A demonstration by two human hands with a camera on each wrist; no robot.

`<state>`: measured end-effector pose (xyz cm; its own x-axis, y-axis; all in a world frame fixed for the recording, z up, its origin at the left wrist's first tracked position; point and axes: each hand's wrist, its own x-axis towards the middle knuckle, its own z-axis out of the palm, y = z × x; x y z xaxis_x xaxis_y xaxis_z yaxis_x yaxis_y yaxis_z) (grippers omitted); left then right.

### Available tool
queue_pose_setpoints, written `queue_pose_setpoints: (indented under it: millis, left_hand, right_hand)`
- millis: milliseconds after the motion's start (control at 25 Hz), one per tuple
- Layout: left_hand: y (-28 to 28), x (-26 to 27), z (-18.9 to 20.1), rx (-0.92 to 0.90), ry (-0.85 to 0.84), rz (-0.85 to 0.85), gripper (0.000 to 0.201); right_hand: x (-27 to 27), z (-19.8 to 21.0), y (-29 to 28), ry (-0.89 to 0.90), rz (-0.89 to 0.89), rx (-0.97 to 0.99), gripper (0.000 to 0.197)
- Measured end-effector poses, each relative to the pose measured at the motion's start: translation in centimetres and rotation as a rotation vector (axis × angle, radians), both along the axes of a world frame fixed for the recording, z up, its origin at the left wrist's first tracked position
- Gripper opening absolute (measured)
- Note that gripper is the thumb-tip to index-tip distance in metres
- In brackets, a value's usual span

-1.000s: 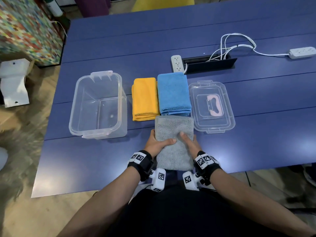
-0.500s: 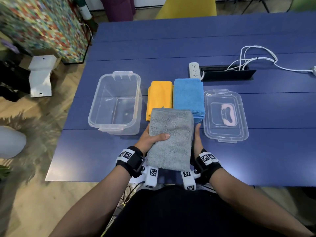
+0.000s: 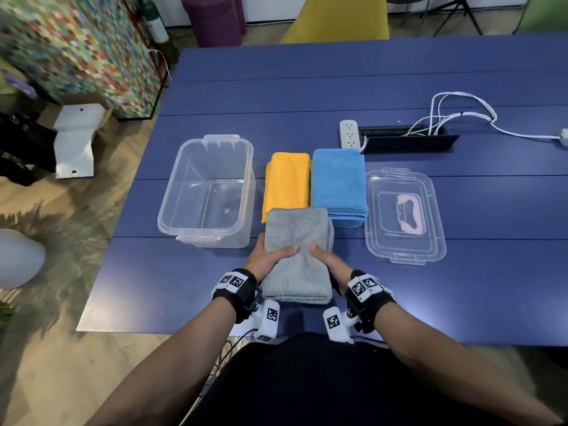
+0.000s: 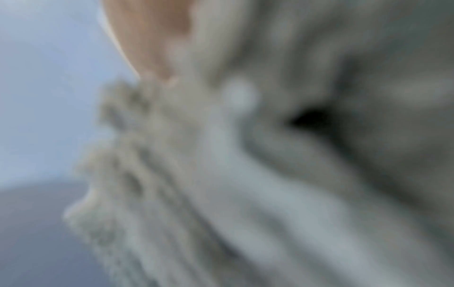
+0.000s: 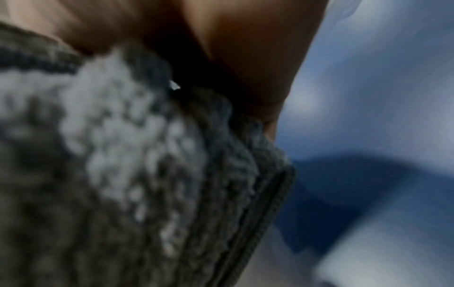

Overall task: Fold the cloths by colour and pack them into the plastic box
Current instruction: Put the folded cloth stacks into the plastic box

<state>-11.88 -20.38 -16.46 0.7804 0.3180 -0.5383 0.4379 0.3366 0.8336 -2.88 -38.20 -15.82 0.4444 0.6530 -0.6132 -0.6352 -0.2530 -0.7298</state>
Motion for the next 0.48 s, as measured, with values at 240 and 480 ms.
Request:
queue_pose_setpoints:
  millis: [240,480]
  left_hand:
    - [0.4,0.1,0.9,0.044,-0.011,0.01,0.099]
    - [0.0,0.1,3.4,0.083,-0.049,0.014,0.098]
  right_hand:
    - [0.7,1.3,0.6,0.166,-0.057,0.157,0.073]
    - [1.7,1.6,1.5,0.111,-0.044,0.187,0.088]
